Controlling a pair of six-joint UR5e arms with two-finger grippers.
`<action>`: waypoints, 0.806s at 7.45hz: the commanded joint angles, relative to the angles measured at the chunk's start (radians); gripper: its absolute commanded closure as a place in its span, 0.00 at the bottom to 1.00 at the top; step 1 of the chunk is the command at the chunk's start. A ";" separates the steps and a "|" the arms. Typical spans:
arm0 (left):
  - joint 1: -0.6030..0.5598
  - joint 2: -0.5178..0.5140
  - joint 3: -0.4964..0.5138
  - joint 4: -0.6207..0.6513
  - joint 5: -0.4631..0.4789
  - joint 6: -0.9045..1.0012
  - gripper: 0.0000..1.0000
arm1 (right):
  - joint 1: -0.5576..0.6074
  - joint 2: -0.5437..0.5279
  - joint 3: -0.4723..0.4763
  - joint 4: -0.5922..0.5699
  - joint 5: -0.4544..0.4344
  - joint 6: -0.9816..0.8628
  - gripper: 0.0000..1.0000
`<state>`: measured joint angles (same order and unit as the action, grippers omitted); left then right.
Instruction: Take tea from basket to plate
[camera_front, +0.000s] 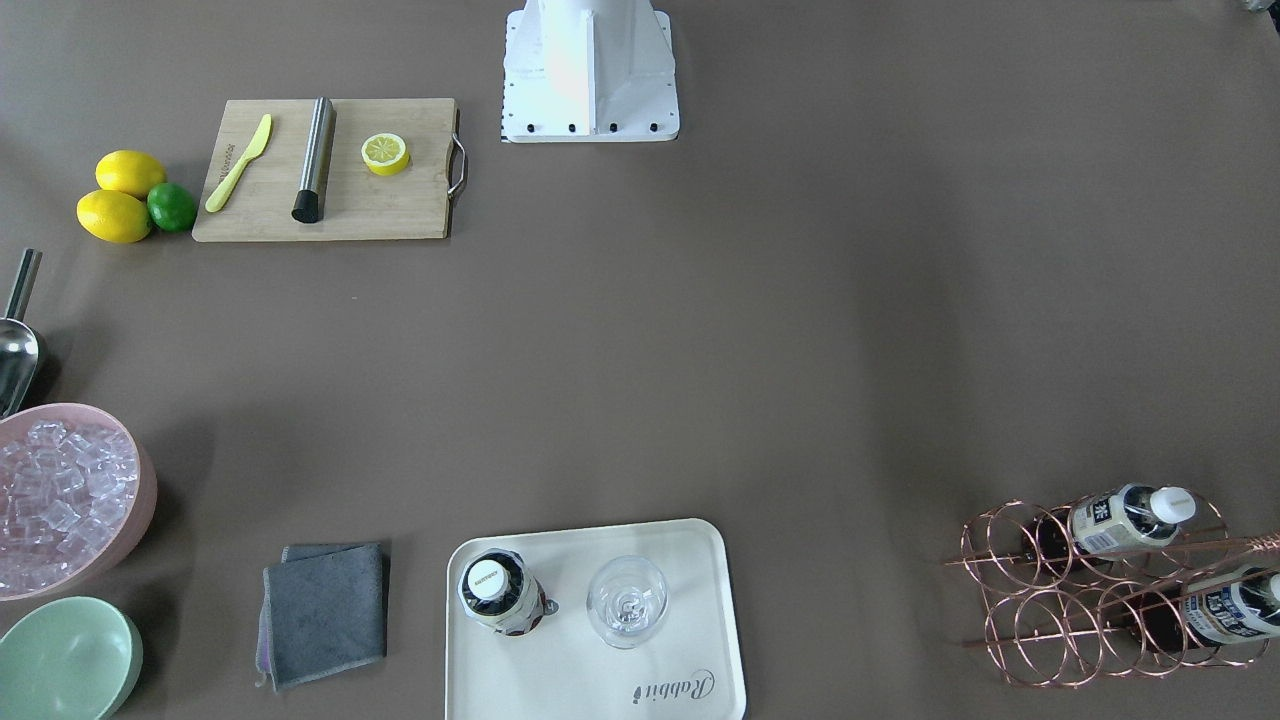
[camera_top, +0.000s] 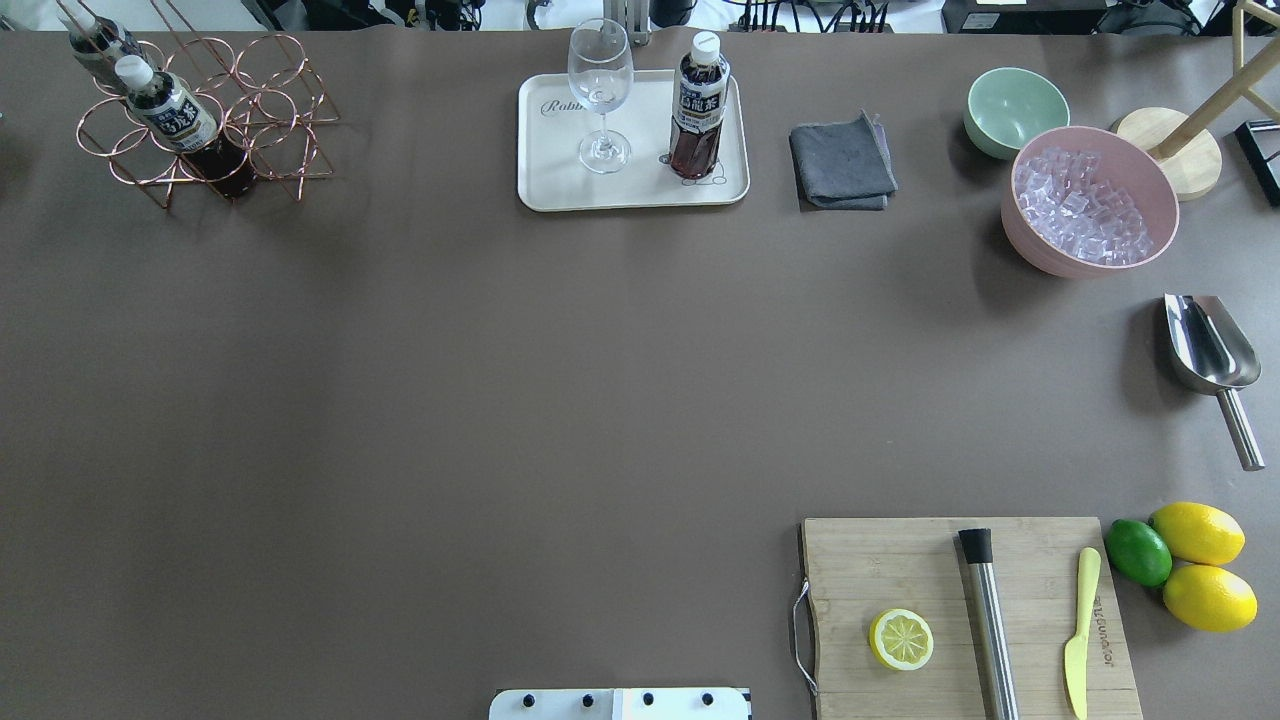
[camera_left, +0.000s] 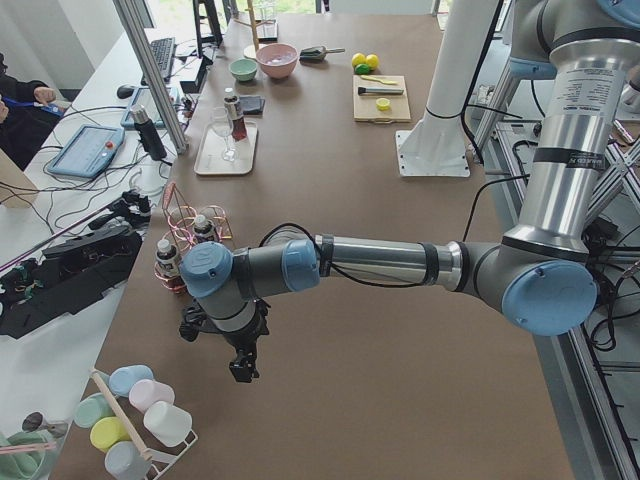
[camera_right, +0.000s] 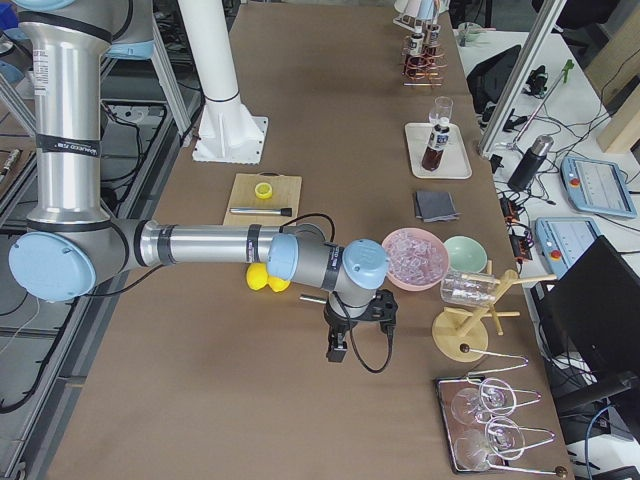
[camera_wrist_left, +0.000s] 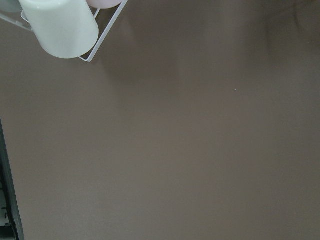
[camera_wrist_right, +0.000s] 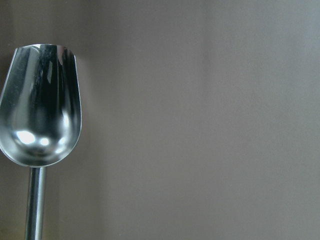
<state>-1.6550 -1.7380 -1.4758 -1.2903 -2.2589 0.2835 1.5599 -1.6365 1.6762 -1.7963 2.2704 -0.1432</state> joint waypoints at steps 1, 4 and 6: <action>0.055 0.091 -0.144 -0.001 -0.005 -0.156 0.02 | 0.000 0.000 0.000 0.000 0.001 0.001 0.00; 0.077 0.189 -0.253 -0.006 -0.004 -0.170 0.02 | 0.000 0.000 0.005 0.000 0.004 0.001 0.00; 0.081 0.183 -0.258 -0.006 -0.005 -0.170 0.02 | 0.000 0.000 0.008 0.000 0.008 -0.001 0.00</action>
<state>-1.5791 -1.5535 -1.7247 -1.2961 -2.2625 0.1145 1.5600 -1.6362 1.6817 -1.7963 2.2757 -0.1428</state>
